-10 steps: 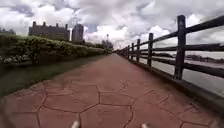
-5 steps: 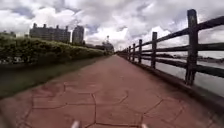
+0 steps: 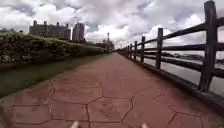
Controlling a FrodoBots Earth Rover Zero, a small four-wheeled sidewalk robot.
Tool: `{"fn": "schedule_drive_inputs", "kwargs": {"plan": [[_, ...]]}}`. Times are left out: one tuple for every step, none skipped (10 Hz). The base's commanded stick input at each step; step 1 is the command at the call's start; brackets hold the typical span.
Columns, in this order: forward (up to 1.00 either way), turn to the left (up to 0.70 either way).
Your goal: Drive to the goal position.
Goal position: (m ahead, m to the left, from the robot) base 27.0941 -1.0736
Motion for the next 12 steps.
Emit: {"fn": "schedule_drive_inputs", "kwargs": {"plan": [[0.70, 0.00], [0.70, 0.00], [0.70, 0.00], [0.70, 0.00], [0.70, 0.00], [0.70, 0.00], [0.70, 0.00], [0.70, 0.00], [0.70, 0.00], [0.70, 0.00], [0.70, 0.00], [0.70, 0.00]]}}
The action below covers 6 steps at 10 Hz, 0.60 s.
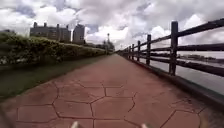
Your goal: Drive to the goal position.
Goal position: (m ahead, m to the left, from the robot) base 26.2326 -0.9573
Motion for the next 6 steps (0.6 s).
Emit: {"fn": "schedule_drive_inputs", "kwargs": {"plan": [[0.70, 0.00], [0.70, 0.00], [0.70, 0.00], [0.70, 0.00], [0.70, 0.00], [0.70, 0.00]]}}
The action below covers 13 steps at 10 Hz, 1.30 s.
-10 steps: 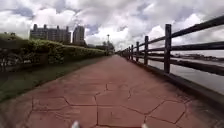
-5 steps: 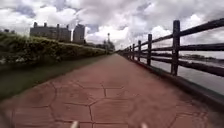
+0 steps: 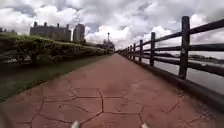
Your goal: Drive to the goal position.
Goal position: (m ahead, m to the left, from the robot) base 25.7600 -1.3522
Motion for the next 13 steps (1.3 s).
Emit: {"fn": "schedule_drive_inputs", "kwargs": {"plan": [[0.70, 0.00], [0.70, 0.00], [0.70, 0.00], [0.70, 0.00], [0.70, 0.00], [0.70, 0.00], [0.70, 0.00], [0.70, 0.00], [0.70, 0.00], [0.70, 0.00], [0.70, 0.00], [0.70, 0.00], [0.70, 0.00]]}}
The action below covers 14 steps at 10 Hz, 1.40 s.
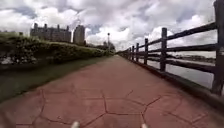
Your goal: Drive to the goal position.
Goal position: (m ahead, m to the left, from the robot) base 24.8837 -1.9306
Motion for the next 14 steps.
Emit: {"fn": "schedule_drive_inputs", "kwargs": {"plan": [[0.70, 0.00], [0.70, 0.00], [0.70, 0.00], [0.70, 0.00], [0.70, 0.00], [0.70, 0.00], [0.70, 0.00], [0.70, 0.00], [0.70, 0.00], [0.70, 0.00], [0.70, 0.00], [0.70, 0.00], [0.70, 0.00], [0.70, 0.00]]}}
